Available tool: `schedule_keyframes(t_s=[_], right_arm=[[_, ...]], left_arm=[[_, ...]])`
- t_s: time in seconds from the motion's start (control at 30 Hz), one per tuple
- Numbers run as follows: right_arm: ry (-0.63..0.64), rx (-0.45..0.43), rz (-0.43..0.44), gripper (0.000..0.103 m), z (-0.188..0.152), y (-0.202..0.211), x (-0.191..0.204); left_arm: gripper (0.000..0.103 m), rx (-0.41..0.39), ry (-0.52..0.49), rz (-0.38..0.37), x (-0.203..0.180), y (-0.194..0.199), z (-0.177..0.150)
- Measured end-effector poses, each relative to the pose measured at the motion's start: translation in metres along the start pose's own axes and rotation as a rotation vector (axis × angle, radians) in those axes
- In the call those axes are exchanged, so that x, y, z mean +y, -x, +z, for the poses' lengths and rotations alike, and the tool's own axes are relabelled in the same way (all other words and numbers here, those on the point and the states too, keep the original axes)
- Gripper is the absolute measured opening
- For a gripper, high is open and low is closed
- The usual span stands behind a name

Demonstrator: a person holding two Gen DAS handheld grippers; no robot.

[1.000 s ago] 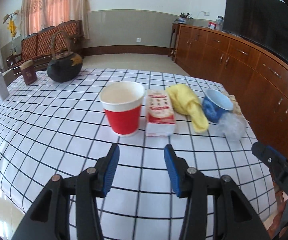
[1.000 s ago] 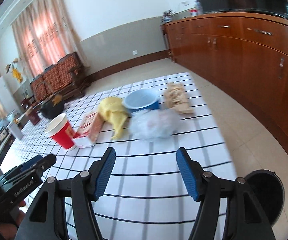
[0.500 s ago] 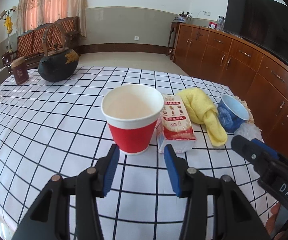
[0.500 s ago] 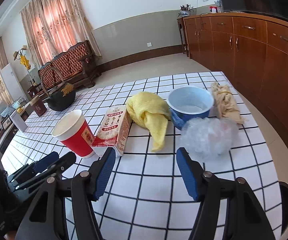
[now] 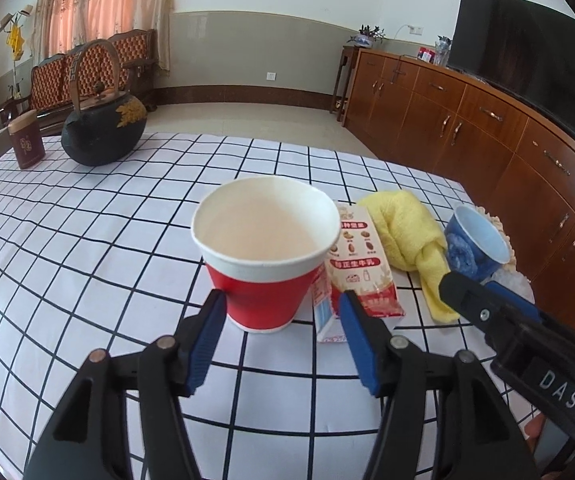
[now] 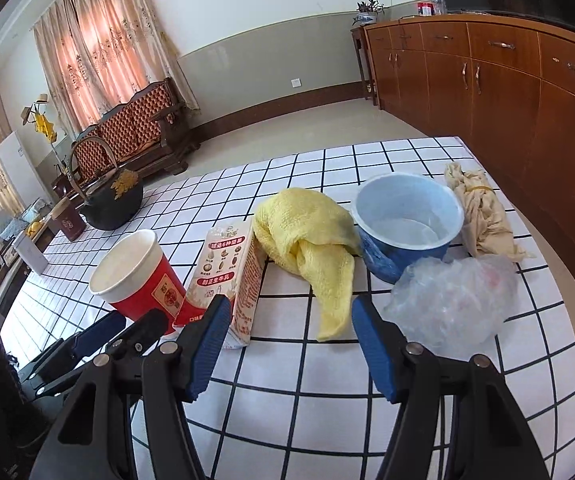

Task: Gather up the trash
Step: 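Grasp the red paper cup with the left tool while the right tool grasps the milk carton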

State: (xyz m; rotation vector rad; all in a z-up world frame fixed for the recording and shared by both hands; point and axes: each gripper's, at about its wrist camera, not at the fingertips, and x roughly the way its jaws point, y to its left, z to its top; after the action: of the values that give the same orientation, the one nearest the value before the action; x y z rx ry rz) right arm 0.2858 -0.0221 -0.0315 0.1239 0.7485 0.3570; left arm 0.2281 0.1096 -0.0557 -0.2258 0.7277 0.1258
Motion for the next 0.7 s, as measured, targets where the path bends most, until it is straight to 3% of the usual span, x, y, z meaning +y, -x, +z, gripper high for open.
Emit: schedule_keyframes(t_s=[0.33, 0.7], right_arm=[[-0.012, -0.007, 0.016, 0.065, 0.006, -0.008, 0.002], [-0.017, -0.006, 0.000, 0.065, 0.005, -0.013, -0.006]], left_arm=[[0.072, -0.043, 0.050, 0.004, 0.007, 0.000, 0.006], [0.072, -0.026, 0.046, 0.032, 0.005, -0.021, 0.014]])
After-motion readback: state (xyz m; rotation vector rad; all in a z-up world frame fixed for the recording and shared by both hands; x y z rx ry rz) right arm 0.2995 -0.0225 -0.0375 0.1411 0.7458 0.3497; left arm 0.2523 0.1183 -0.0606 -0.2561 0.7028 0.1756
